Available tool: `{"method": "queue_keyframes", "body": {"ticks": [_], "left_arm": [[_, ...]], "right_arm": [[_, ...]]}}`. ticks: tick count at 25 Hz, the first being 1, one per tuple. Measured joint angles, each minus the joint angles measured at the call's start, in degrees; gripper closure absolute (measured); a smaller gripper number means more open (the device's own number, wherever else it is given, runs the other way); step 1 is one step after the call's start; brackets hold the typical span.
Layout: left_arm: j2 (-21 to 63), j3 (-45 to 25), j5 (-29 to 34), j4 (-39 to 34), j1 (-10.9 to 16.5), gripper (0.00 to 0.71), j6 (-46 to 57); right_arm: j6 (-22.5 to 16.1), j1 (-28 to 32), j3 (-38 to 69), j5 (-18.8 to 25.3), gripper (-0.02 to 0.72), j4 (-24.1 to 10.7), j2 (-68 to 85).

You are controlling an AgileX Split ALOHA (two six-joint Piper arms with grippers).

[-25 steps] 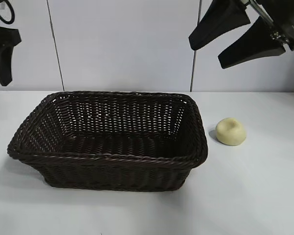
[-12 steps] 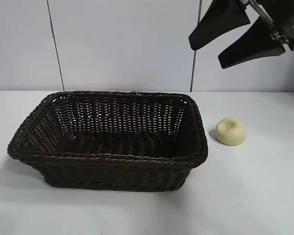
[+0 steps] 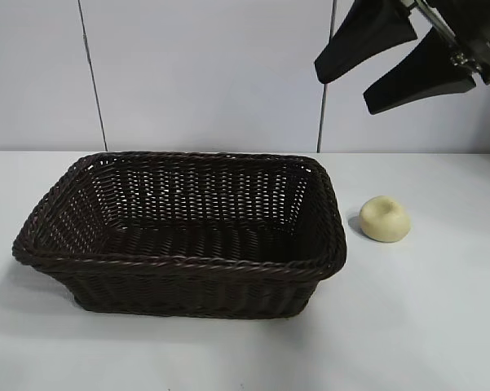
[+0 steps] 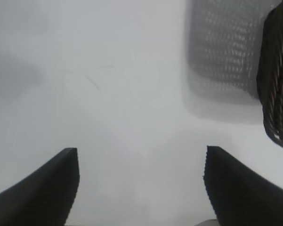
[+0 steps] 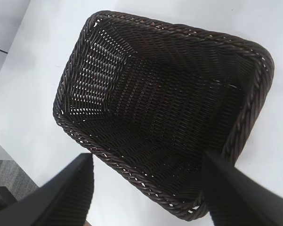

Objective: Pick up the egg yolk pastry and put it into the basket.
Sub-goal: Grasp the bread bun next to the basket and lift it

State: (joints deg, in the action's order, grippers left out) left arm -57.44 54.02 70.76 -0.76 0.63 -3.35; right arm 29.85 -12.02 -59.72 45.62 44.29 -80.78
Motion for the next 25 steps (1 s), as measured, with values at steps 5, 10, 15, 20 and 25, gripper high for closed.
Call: {"method": "queue_keyframes", "body": {"ticks": [5, 10, 15, 20, 25], "left_arm": [[13.9, -8.4, -0.6, 0.3, 0.0, 0.171, 0.4], [24.8, -15.7, -2.3, 0.8, 0.0, 0.171, 0.8], [32.9, -23.9, -5.1, 2.8, 0.0, 0.171, 2.4], [35.3, -26.3, -6.6, 2.9, 0.0, 0.171, 2.6], [35.3, -26.6, -6.9, 3.0, 0.0, 0.171, 2.7]], "right_arm": [[0.0, 0.0, 0.0, 0.0, 0.227, 0.0, 0.0], [0.0, 0.0, 0.0, 0.0, 0.227, 0.0, 0.0], [0.0, 0.0, 0.0, 0.0, 0.227, 0.0, 0.0], [0.0, 0.0, 0.0, 0.0, 0.227, 0.0, 0.0], [0.0, 0.0, 0.0, 0.0, 0.227, 0.0, 0.0]]}}
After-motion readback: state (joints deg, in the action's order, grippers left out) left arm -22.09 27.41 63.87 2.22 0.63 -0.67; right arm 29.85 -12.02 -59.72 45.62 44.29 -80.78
